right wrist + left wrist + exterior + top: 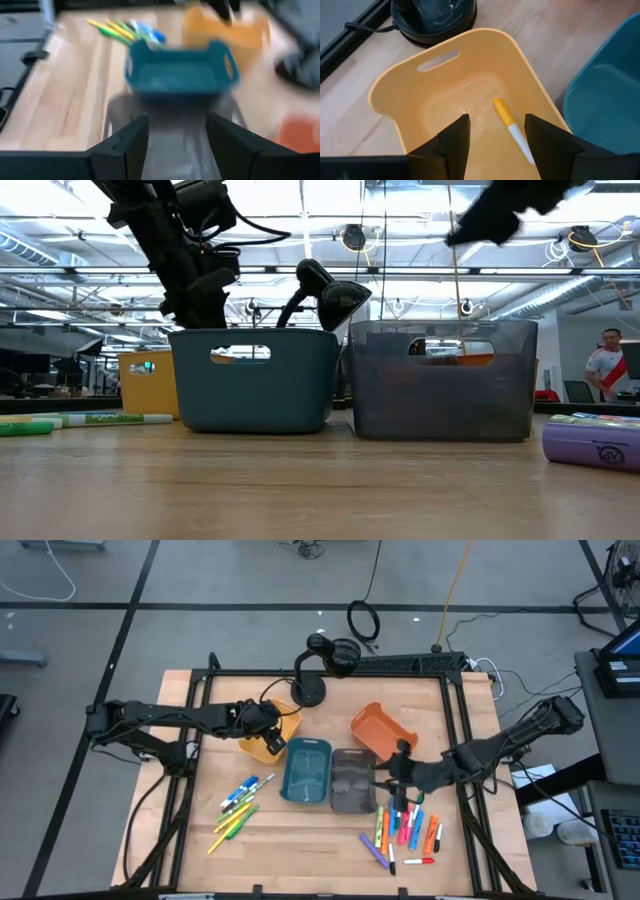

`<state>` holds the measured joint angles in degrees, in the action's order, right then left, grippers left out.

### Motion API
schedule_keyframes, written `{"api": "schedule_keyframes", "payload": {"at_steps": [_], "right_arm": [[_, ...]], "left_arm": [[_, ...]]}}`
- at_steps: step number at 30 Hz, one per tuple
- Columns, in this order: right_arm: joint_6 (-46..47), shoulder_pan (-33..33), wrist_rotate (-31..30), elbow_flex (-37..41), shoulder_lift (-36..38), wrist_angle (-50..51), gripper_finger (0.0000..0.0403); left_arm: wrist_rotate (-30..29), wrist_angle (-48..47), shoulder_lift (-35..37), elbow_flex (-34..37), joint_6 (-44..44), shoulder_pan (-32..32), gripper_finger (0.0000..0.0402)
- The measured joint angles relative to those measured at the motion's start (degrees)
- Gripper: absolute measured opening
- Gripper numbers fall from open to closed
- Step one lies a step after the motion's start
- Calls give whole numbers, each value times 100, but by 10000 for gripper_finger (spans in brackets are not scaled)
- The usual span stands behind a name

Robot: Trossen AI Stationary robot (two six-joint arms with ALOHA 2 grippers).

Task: Pick & Place Markers
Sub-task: Put the right white and green highlighter into the yellow bin

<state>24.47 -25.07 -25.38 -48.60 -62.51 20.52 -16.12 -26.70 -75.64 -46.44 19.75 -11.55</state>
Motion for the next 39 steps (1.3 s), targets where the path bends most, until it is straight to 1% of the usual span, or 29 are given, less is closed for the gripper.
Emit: {"api": "schedule_keyframes", "payload": {"at_steps": [4,6,8,12,15,17,21,25,28,31,36,39], "right_arm": [[2234,-110,361,-348,16,1811,182],[3174,-108,690,-338,3,2613,182],[4055,-86,992,-257,5,3166,182],[5464,-2,1709,9,3,3737,182],[6206,-4,2099,221,5,3673,182],[6709,-5,2245,327,-34,3583,182],[7399,-42,2561,370,-356,3435,182],[7830,-99,3009,372,-829,3135,182],[8069,-181,3127,372,-1152,3041,182],[8246,-209,3068,372,-1437,3090,182],[8250,-202,2378,372,-1740,3094,182],[8240,-202,2390,372,-1846,3192,182]], "left_arm": [[-71,107,0,0,-308,-4,199],[-90,308,0,0,-562,-7,199],[-93,618,0,0,-891,-7,200],[-91,1562,0,0,-1982,-4,200],[-44,2474,0,0,-2873,-6,200],[-42,3037,0,0,-3359,4,200],[-39,3991,3,-6,-4221,7,200],[-39,4098,2,-7,-4696,7,200],[-36,4105,2,-7,-4949,7,200],[-35,4105,2,-7,-5108,6,200],[-24,4118,2,-7,-5117,7,200],[-24,4120,2,-7,-5112,7,200]]}}
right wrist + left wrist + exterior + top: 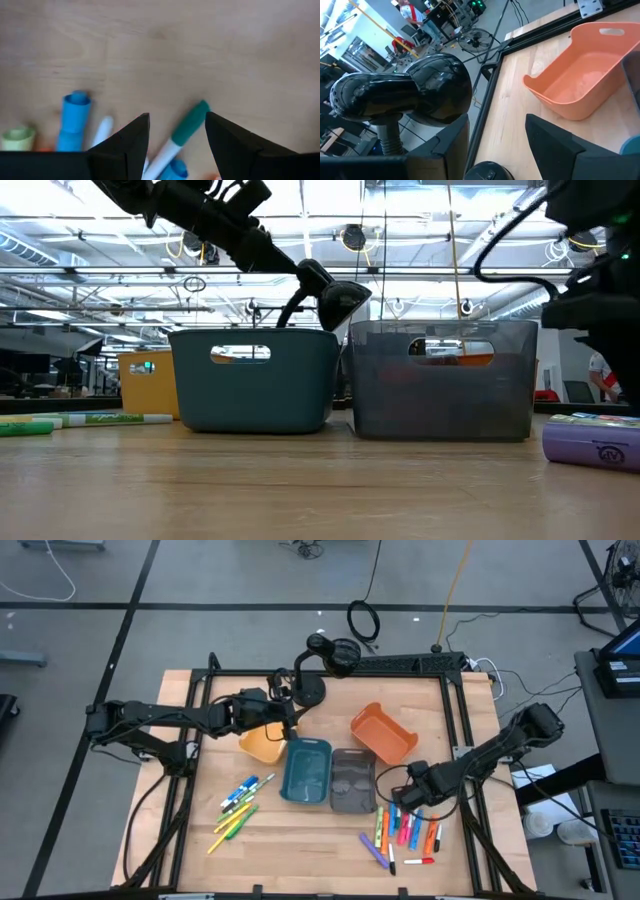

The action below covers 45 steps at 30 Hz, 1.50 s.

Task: Pick & Place Markers
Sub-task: Put the right white and green highlighter into the yellow bin

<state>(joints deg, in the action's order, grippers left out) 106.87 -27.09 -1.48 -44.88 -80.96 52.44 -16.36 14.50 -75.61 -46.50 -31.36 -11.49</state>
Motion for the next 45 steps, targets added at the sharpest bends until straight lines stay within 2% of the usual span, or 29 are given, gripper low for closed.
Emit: {"api": "schedule_keyframes", "payload": {"at_steps": [17,25,30,35,45], "right_arm": [[348,-333,189,4,-300,161,182],[356,-337,464,267,-433,-483,182],[371,-337,459,321,-442,-481,179],[323,-339,423,323,-444,-553,154],[58,-341,181,328,-457,-643,77]], "left_arm": [[-4,-270,0,0,900,0,200],[-5,-280,-1,2,967,0,200],[-7,-273,-2,2,963,0,200],[-9,-272,-2,2,961,0,200],[-11,-273,-2,2,955,0,200]]}}
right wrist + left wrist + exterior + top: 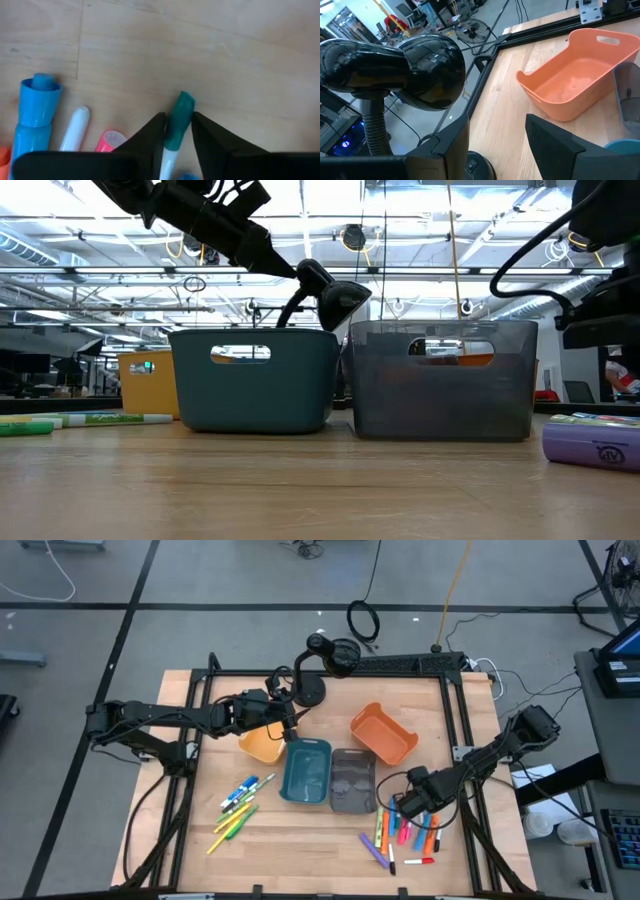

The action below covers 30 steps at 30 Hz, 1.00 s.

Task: Pick & Place Markers
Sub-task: Put the right white and green highlighter into the yellow bin

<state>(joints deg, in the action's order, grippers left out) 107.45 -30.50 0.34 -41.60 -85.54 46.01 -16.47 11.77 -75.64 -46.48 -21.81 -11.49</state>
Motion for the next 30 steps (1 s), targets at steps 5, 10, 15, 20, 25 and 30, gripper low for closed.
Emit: {"api": "schedule_keyframes", "payload": {"at_steps": [5,10,15,20,25,30], "right_arm": [[-335,-7,-262,0,-2,21,39],[-733,-7,-487,4,3,71,28],[-1067,-7,-838,11,225,52,36],[-1355,15,-2016,35,753,36,28],[-1775,9,-2759,30,1370,-15,31],[-2528,11,-3441,21,1958,-246,30]], "left_arm": [[-9,7,0,0,-6,0,200],[-11,8,0,0,-60,-1,200],[-13,55,2,0,-63,0,200],[-13,199,0,2,-57,0,200],[-15,242,0,2,-54,0,200],[-15,268,0,2,-52,0,200]]}}
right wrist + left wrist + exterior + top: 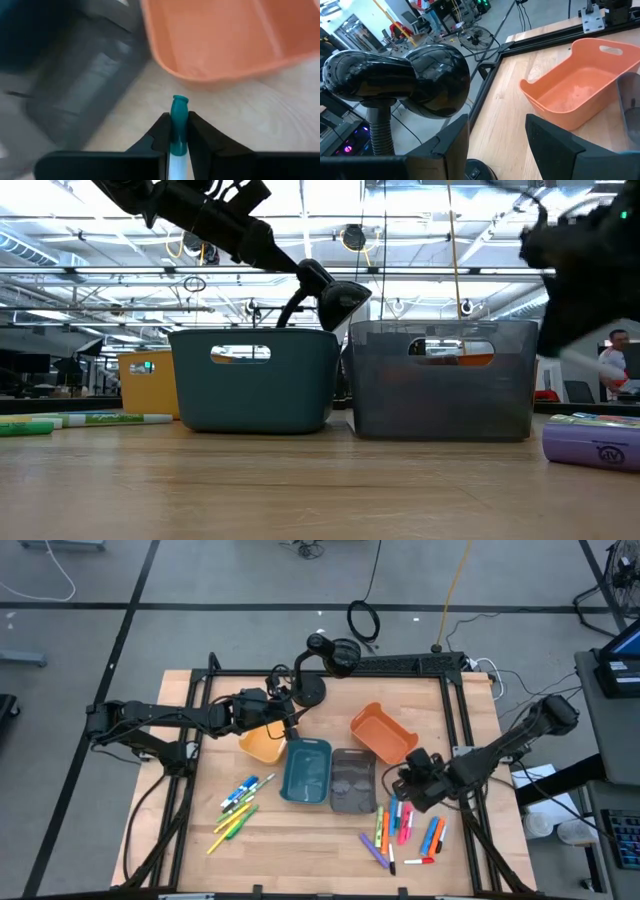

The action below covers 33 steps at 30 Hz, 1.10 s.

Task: Pick & Place Markers
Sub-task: Put the right white and green highlighter into the yellow bin

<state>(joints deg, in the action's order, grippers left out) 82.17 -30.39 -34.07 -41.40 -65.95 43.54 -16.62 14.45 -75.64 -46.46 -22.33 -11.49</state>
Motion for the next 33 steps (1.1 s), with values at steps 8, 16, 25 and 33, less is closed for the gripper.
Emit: {"api": "schedule_keyframes", "payload": {"at_steps": [8,16,25,33], "right_arm": [[-3263,36,-2070,-8,627,-1952,32],[-7787,533,-1968,-10,392,-5533,32],[-9703,1088,158,-12,-199,-7811,29],[-10137,1168,1045,-12,-638,-8837,28]], "left_arm": [[833,271,0,0,540,52,200],[2588,1005,0,0,1477,450,200],[2630,1419,-247,1,1255,1383,200],[1634,3093,-1205,0,872,1665,200]]}}
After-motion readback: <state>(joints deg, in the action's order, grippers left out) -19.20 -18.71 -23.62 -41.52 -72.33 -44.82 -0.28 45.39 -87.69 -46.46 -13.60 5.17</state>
